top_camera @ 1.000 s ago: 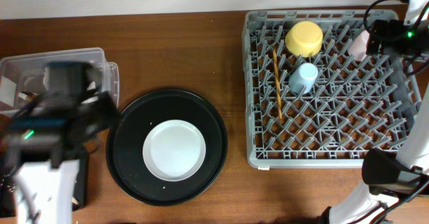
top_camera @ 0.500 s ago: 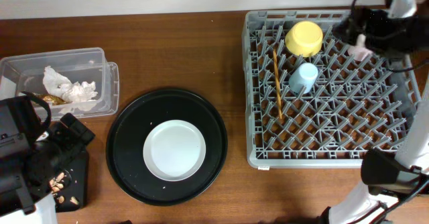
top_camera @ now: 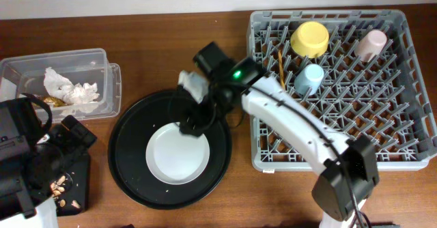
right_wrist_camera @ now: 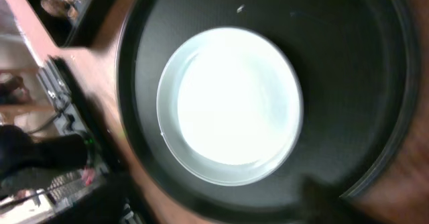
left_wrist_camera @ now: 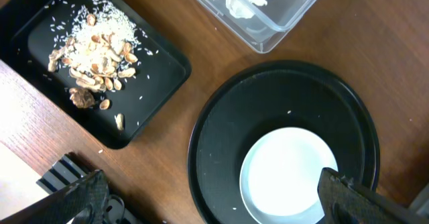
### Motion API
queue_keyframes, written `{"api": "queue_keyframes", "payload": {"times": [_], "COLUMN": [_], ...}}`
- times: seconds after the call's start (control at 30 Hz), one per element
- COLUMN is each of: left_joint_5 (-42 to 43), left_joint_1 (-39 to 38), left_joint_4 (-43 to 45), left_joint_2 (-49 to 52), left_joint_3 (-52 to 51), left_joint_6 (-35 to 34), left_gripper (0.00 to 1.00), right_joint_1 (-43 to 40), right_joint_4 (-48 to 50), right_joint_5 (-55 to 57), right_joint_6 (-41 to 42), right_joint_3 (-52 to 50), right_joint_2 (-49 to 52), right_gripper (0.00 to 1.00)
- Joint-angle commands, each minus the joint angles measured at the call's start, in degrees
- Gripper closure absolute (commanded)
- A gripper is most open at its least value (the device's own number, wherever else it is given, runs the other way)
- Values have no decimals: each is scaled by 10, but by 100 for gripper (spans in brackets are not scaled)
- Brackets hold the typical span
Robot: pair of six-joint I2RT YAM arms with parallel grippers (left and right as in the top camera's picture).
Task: Sort waste into correct bins and load items into the dishwasher rack
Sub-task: 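Reach the right gripper to the white plate and grasp its rim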
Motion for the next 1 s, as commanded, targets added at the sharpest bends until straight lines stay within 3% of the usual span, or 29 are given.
{"api": "queue_keyframes", "payload": {"times": [0.0,0.1,0.2,0.23,0.47,0.57,0.97], "left_joint_5": [4,4,4,4,4,4,4], "left_joint_1": [4,4,4,4,4,4,4], "left_joint_4": [1,1,1,1,1,1,1], "left_joint_2": [-2,-2,-2,-2,-2,-2,-2], "left_joint_3": [5,5,5,5,5,5,5], "left_joint_6": [-5,-5,-5,-5,-5,-5,-5], "left_gripper": [1,1,1,1,1,1,1], "right_joint_1": [22,21,21,21,24,39,69], "right_joint_4": [82,130,168,183,250,257,265], "right_joint_5": [109,137,138,138,137,136,215], "right_joint_6": [125,174,199,213,251,251,280], "right_joint_3": [-81,-129,-166,-180,-251,-252,-252], "right_joint_2": [-7,-6,-6,-6,-2,10,38], "right_gripper": [2,2,46,50,52,44,48]}}
